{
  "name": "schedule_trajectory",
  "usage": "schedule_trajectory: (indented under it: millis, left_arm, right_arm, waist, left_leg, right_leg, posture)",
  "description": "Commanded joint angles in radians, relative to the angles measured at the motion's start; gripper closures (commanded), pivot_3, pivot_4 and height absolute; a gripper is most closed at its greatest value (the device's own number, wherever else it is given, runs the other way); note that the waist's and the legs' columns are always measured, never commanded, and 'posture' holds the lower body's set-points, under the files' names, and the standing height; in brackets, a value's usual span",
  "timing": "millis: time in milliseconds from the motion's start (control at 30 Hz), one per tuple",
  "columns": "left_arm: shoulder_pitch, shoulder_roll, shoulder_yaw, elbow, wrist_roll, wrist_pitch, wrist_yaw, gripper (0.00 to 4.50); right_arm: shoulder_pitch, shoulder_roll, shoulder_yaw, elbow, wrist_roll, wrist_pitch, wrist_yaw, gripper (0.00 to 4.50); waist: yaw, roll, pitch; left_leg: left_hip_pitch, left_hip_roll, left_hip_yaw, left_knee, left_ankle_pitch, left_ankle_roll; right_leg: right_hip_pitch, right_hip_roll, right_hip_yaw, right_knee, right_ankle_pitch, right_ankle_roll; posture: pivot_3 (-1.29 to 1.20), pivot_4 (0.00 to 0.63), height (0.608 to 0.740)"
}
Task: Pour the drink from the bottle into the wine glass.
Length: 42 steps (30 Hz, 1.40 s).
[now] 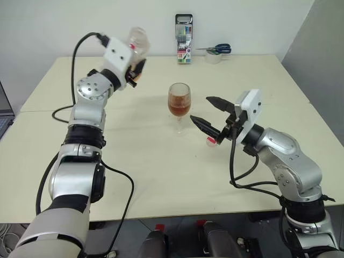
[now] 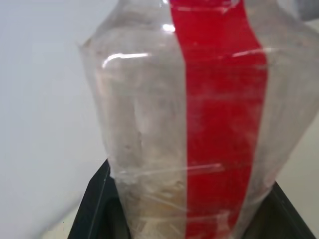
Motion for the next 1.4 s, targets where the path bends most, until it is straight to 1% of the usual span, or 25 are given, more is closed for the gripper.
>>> schedule_trajectory:
  millis: [33,100,167,267,333,400,633,833,900,1000,1100,1133,1233,1400]
  left_arm:
    - [0.062,0.012,0.135,-0.175,-0.091,0.181,0.120,2.77]
    - [0.126,0.004,0.190,-0.226,-0.129,0.247,0.164,2.77]
    - [0.193,-0.008,0.229,-0.264,-0.155,0.273,0.198,2.77]
    - [0.301,-0.029,0.267,-0.294,-0.183,0.261,0.223,2.77]
    - [0.352,-0.049,0.298,-0.296,-0.216,0.260,0.235,2.77]
    - [0.394,-0.060,0.302,-0.293,-0.225,0.248,0.237,2.77]
    - [0.469,-0.087,0.295,-0.273,-0.249,0.220,0.235,2.77]
    - [0.487,-0.090,0.289,-0.242,-0.260,0.179,0.215,2.77]
    - [0.492,-0.088,0.287,-0.218,-0.257,0.160,0.213,2.03]
    - [0.499,-0.087,0.289,-0.212,-0.264,0.153,0.210,1.10]
    - [0.515,-0.088,0.288,-0.228,-0.270,0.155,0.209,0.18]
    - [0.518,-0.088,0.287,-0.231,-0.271,0.156,0.209,0.02]
    - [0.540,-0.082,0.281,-0.251,-0.260,0.162,0.216,0.02]
    - [0.612,-0.080,0.281,-0.337,-0.268,0.211,0.215,0.02]
  right_arm:
    - [0.059,-0.044,0.007,-0.078,0.020,-0.021,0.067,0.53]
    - [0.095,-0.058,0.013,-0.088,0.017,-0.032,0.085,0.53]
    - [0.133,-0.069,0.023,-0.088,-0.003,-0.061,0.104,0.53]
    - [0.170,-0.078,0.027,-0.093,-0.012,-0.086,0.120,0.53]
    - [0.185,-0.087,0.028,-0.098,-0.013,-0.099,0.137,0.53]
    - [0.192,-0.093,0.029,-0.097,-0.013,-0.106,0.147,0.53]
    - [0.181,-0.090,0.028,-0.093,-0.016,-0.101,0.144,0.53]
    - [0.175,-0.090,0.033,-0.094,-0.018,-0.098,0.139,0.53]
    - [0.173,-0.091,0.035,-0.091,-0.021,-0.098,0.138,0.53]
    - [0.170,-0.090,0.038,-0.093,-0.020,-0.095,0.136,0.53]
    - [0.172,-0.092,0.038,-0.097,-0.016,-0.089,0.135,0.53]
    - [0.173,-0.092,0.038,-0.098,-0.015,-0.087,0.135,0.53]
    - [0.178,-0.097,0.039,-0.103,-0.015,-0.078,0.132,0.53]
    - [0.168,-0.106,-0.018,-0.126,0.030,0.001,0.092,0.53]
  waist:
    - [0.000,0.000,0.000]
    - [0.002,0.000,-0.001]
    - [0.005,0.000,-0.001]
    - [0.010,-0.001,-0.001]
    - [0.016,-0.001,-0.002]
    - [0.023,-0.003,-0.003]
    - [0.029,-0.005,-0.004]
    - [0.028,-0.005,-0.004]
    - [0.028,-0.005,-0.004]
    - [0.028,-0.005,-0.004]
    - [0.028,-0.005,-0.004]
    - [0.028,-0.005,-0.004]
    - [0.028,-0.005,-0.004]
    - [0.028,-0.005,-0.004]
  left_leg:
    - [0.000,0.000,0.000,0.000,0.000,0.000]
    - [0.001,0.000,0.001,0.000,0.000,0.000]
    - [0.002,0.000,0.001,0.000,0.000,0.000]
    - [0.003,0.000,0.000,0.001,0.000,0.000]
    - [0.003,0.000,0.000,0.001,0.000,0.000]
    - [0.003,0.000,0.000,0.001,0.000,0.000]
    - [0.003,-0.001,0.000,0.001,0.000,0.000]
    - [0.003,-0.001,0.000,0.001,0.000,-0.001]
    - [0.003,-0.001,0.000,0.001,0.000,0.000]
    - [0.003,-0.001,0.000,0.001,0.000,0.000]
    - [0.003,-0.001,0.000,0.001,0.000,0.000]
    - [0.003,-0.001,0.000,0.001,0.000,0.000]
    - [0.004,0.000,0.000,0.001,0.000,0.000]
    - [0.004,0.000,0.000,0.001,0.000,0.000]
  right_leg:
    - [0.000,0.000,0.000,0.000,0.000,0.000]
    - [0.000,0.000,0.001,0.000,0.000,0.000]
    - [0.001,0.000,0.001,0.001,0.000,0.000]
    - [0.002,0.000,0.001,0.001,0.000,0.000]
    - [0.002,0.000,0.001,0.001,0.000,0.000]
    - [0.002,-0.001,0.000,0.000,0.000,0.000]
    - [0.004,-0.002,0.000,0.000,0.000,0.000]
    - [0.004,-0.002,0.000,0.000,0.000,0.000]
    - [0.003,-0.002,0.000,0.000,0.000,0.000]
    - [0.004,-0.002,0.000,0.000,0.000,0.000]
    - [0.004,-0.002,0.000,0.000,0.000,0.000]
    - [0.004,-0.002,0.000,0.000,0.000,0.000]
    - [0.004,-0.002,0.000,0.000,0.000,0.000]
    - [0.004,-0.002,0.000,0.000,0.000,0.000]
  posture:
    - [0.00,0.150,0.740]
    - [0.00,0.150,0.740]
    - [0.00,0.150,0.740]
    - [0.00,0.150,0.740]
    - [0.00,0.150,0.740]
    - [0.00,0.150,0.740]
    - [0.00,0.150,0.740]
    - [0.00,0.150,0.740]
    - [0.00,0.150,0.740]
    - [0.00,0.150,0.740]
    - [0.00,0.150,0.740]
    - [0.00,0.150,0.740]
    - [0.00,0.150,0.740]
    - [0.00,0.150,0.740]
